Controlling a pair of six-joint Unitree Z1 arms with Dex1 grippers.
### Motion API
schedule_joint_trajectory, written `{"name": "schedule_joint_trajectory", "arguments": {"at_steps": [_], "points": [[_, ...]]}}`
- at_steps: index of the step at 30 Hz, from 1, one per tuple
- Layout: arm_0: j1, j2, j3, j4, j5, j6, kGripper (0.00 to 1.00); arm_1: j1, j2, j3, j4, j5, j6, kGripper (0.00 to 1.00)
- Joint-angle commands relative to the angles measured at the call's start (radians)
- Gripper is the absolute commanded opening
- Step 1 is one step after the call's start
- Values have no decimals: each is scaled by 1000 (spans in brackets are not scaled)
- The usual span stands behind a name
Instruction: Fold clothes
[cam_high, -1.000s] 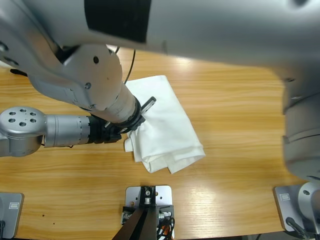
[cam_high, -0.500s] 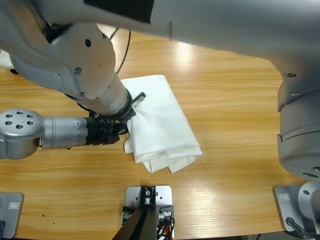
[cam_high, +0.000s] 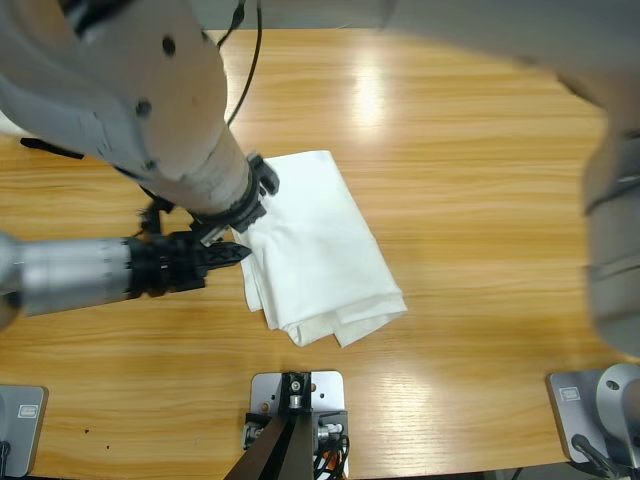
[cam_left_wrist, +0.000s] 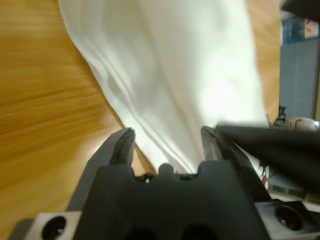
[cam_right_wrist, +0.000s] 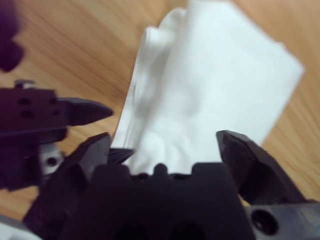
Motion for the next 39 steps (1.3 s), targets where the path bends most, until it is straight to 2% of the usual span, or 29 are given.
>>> {"name": "schedule_joint_trajectory", "arguments": {"at_steps": [1,4,5,7,8,10,13,15,19,23,28,35,39], "points": [[7,-455,-213,781,70,219,786,-8,-270,23,84,-7,13,0],[8,-407,-388,973,75,358,532,-8,-363,146,58,-31,58,0],[8,-362,-443,1009,74,402,478,-8,-400,234,14,-35,63,0],[7,-270,-543,1055,70,472,265,-11,-477,419,-104,-18,70,0],[7,-228,-588,1072,70,515,202,-21,-515,514,-169,10,77,0],[9,-143,-689,1134,47,636,200,-56,-616,752,-361,94,96,0],[9,-36,-848,1272,18,945,202,-124,-765,1098,-656,239,104,0],[20,7,-911,1324,21,1103,214,-159,-838,1289,-823,309,104,0],[77,65,-957,1367,-20,1236,214,-172,-892,1552,-1123,428,125,0],[81,120,-964,1370,-33,1258,209,-171,-868,1700,-1353,470,143,0],[75,143,-1000,1372,-36,1237,209,-172,-830,1826,-1560,493,145,0],[33,201,-1190,1473,-39,1207,204,-172,-756,1912,-1723,499,158,0],[14,245,-1210,1485,-46,1186,197,-172,-693,1977,-1842,499,174,0]]}}
